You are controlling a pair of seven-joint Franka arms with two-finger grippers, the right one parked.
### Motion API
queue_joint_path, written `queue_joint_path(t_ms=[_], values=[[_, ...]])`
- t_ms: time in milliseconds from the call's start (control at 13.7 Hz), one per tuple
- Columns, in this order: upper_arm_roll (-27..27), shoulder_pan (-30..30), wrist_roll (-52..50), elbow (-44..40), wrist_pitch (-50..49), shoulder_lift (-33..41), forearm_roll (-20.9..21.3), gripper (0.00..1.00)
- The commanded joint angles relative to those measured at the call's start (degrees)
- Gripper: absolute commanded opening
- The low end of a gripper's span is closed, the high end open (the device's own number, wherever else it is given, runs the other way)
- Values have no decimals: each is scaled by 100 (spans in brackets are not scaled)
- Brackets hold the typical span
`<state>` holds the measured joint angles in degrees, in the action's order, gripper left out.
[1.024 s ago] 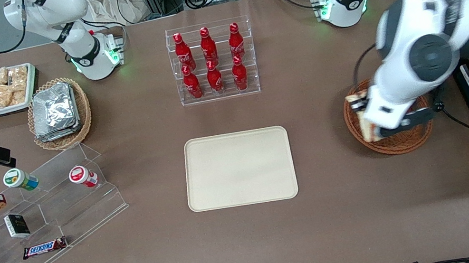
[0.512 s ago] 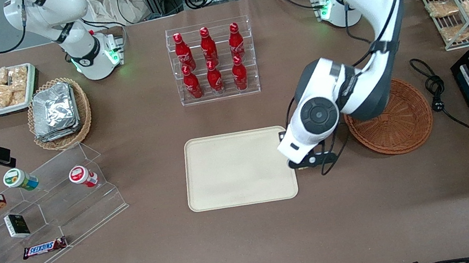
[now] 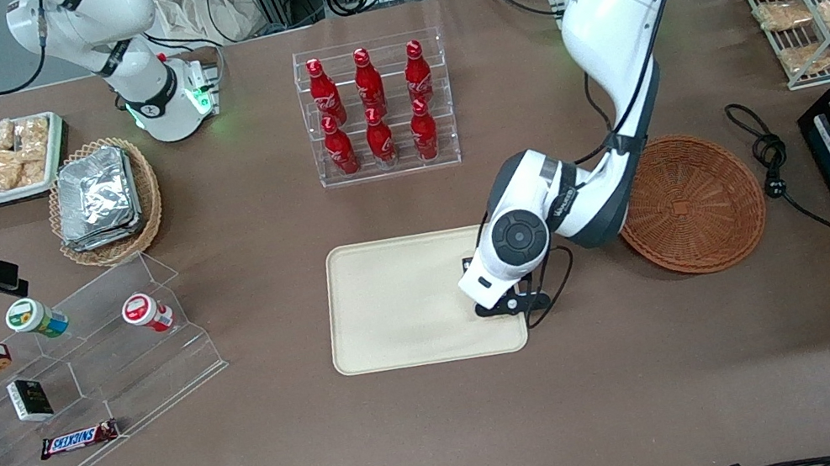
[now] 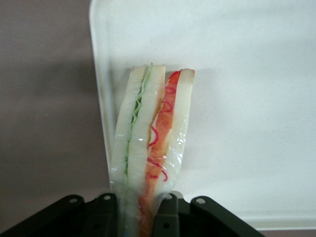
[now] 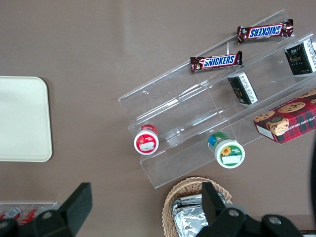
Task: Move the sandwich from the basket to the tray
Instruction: 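Lower the sandwich onto the beige tray and open the left gripper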
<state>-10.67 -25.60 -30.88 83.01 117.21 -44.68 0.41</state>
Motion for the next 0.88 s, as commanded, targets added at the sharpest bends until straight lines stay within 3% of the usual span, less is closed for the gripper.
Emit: queue_joint_path(t_ms=[0, 73, 146, 220, 512, 805], values=[[65, -94, -76, -49, -14, -23, -76, 8], [65, -94, -76, -49, -23, -23, -85, 25], [65, -94, -68, -49, -49, -23, -76, 81], [65, -94, -67, -49, -75, -15, -67, 100], [73, -41, -260, -57, -364, 292, -67, 100], [74, 239, -226, 126, -1567, 1283, -76, 100]])
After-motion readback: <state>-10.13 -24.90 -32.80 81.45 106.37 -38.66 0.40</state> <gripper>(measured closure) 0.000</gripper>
